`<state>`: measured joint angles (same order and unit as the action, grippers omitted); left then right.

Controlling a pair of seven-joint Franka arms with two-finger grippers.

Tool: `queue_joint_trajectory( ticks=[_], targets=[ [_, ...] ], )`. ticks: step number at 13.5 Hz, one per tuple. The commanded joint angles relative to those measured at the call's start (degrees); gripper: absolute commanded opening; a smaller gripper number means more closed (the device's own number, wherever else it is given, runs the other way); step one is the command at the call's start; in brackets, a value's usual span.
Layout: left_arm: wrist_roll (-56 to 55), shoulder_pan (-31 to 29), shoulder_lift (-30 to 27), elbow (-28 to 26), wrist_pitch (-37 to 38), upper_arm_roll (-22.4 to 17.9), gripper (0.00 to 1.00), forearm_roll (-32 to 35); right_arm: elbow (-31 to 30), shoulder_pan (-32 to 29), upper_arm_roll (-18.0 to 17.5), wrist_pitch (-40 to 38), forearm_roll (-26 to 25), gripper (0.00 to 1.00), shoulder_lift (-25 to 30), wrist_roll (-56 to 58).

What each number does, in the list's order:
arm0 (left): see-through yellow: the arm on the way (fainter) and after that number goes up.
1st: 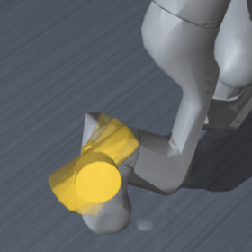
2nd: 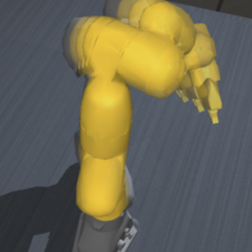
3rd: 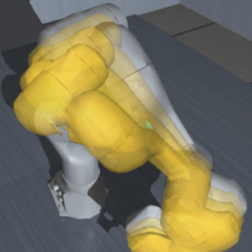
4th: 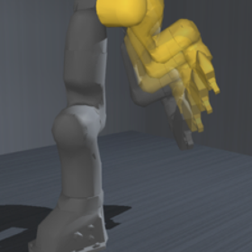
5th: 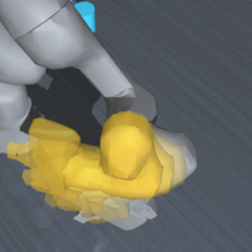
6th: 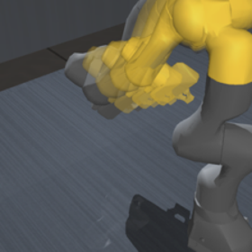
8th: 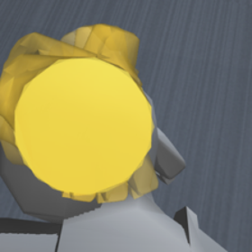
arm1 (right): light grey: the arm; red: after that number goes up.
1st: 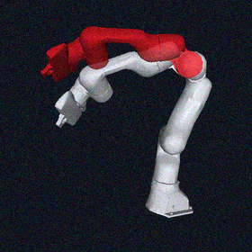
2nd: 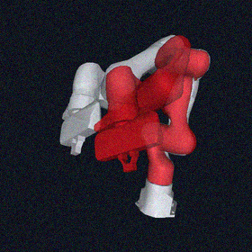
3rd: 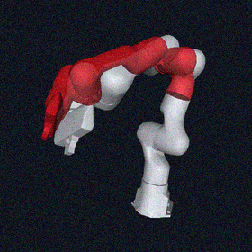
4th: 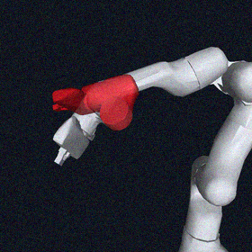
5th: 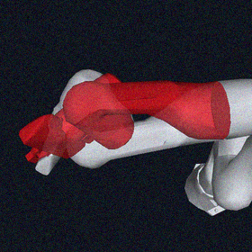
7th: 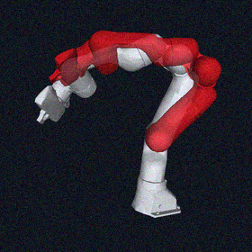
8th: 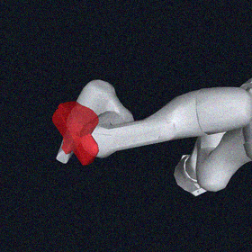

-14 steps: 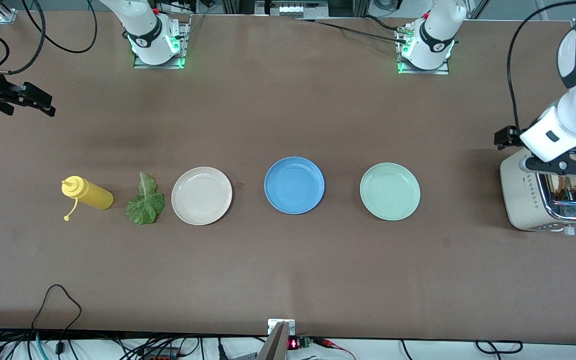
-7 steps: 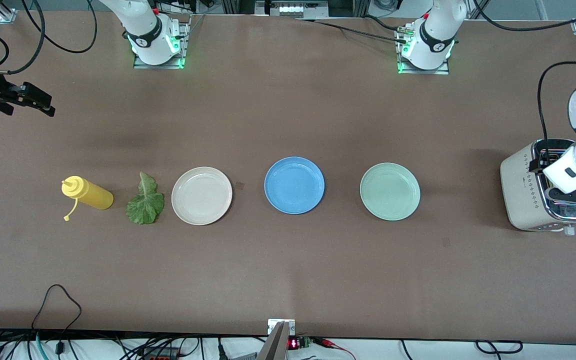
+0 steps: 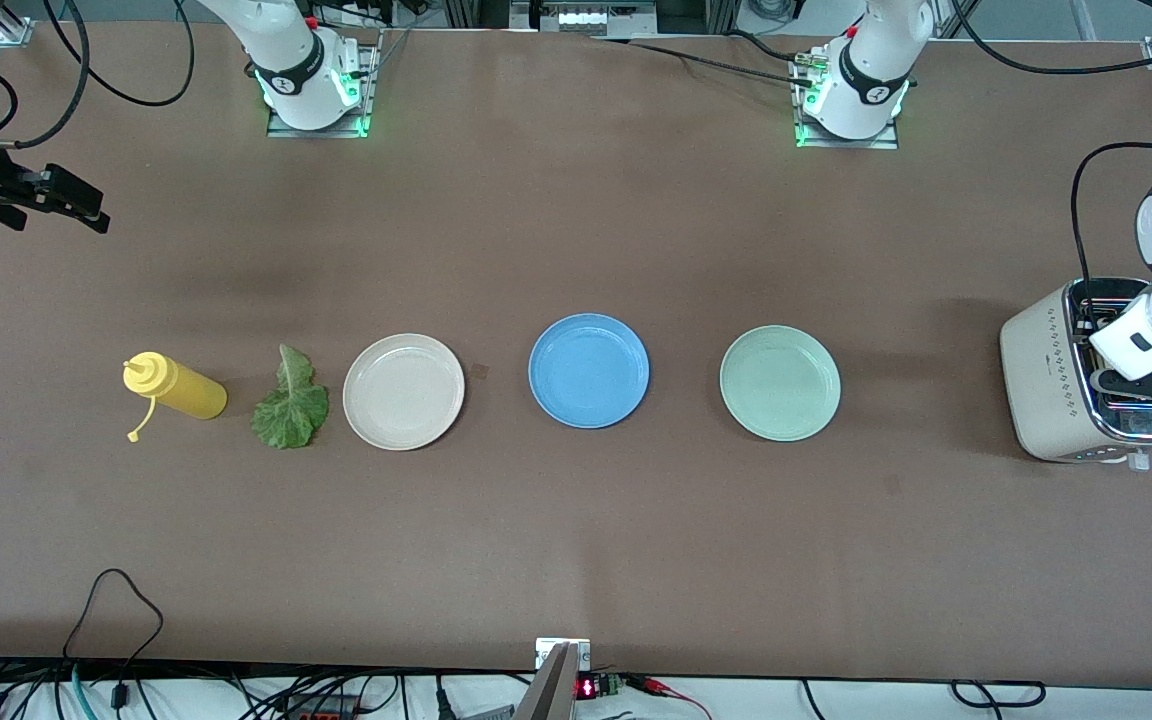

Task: Make sandwich in blue plate with both arms
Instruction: 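Reach the left gripper down into the toaster and grasp a bread slice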

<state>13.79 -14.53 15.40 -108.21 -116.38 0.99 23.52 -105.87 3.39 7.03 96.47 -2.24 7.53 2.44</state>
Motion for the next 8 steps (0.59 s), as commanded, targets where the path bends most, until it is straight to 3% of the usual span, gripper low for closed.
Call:
queue_joint_trajectory(
  ticks=[1, 4, 8],
  targets=[
    [1.06, -0.68, -1.69, -1.39, 0.01, 0.76, 0.11, 1.00, -0.04, 0.03, 0.00, -0.32, -0.57, 1.00, 1.00, -0.15],
    [1.15, 0.11, -3.70, 0.53, 5.00, 2.25, 0.01, 1.09, -0.04, 0.03, 0.00, -0.32, -0.57, 1.00, 1.00, -0.15],
    [0.80, 0.29, -4.06, 12.81, 21.07, 13.57, 0.01, 1.00, -0.04, 0.03, 0.00, -0.32, -0.57, 1.00, 1.00, -0.15]
  ],
)
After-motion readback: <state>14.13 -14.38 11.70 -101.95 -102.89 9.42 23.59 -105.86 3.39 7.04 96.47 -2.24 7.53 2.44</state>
